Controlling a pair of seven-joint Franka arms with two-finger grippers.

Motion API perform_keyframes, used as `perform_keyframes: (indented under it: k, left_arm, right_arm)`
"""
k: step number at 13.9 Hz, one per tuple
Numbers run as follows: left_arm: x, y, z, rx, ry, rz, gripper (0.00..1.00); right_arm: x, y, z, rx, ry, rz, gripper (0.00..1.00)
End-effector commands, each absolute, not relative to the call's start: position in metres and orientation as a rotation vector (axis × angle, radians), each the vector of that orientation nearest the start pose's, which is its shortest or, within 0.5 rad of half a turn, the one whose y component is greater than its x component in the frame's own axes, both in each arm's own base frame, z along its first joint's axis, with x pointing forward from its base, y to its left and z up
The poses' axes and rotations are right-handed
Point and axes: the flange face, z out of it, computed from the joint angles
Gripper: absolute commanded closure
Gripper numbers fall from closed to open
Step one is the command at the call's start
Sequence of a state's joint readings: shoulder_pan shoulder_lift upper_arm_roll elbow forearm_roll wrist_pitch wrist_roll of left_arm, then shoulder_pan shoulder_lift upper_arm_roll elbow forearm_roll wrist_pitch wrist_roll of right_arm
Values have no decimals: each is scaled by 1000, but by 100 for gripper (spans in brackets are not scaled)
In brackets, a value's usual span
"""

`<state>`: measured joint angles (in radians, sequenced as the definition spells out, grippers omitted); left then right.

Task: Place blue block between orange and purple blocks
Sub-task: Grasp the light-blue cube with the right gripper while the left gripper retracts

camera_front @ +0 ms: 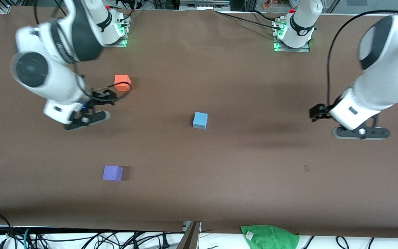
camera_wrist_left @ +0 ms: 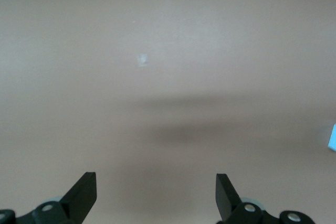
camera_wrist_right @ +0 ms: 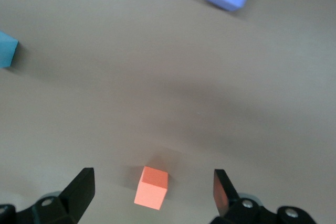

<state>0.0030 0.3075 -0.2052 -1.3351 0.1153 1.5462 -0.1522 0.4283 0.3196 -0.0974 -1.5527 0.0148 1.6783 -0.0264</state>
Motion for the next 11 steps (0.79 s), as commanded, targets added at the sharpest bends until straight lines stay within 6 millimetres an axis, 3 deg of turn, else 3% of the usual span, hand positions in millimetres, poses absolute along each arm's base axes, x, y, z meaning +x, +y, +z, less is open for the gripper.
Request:
perform_keyframes:
  k: [1,2,4,5,7,8,11]
  left_arm:
    - [608,-76,587,-3073,172,108,0]
    - [601,-68,595,-3105,185,102,0]
    - [592,-29,604,-3138,232,91,0]
    - [586,-26,599,-3133,312,103,0]
    - [570,-20,593,-3119,281,121,0]
    - [560,-18,593,-3124,255,130,0]
    - [548,-24,598,-3120,207,92,0]
  right_arm:
    - [606,249,432,-3116,-352,254,0]
    - [603,277,419,-3081,-231,255,0]
    - [600,331,396,-3062,15,174,0]
    - [597,356,379,-3052,125,131,0]
    - [580,414,342,-3016,257,31,0]
    - [572,436,326,-2997,300,-4,0]
    - [555,472,276,-2988,294,-42,0]
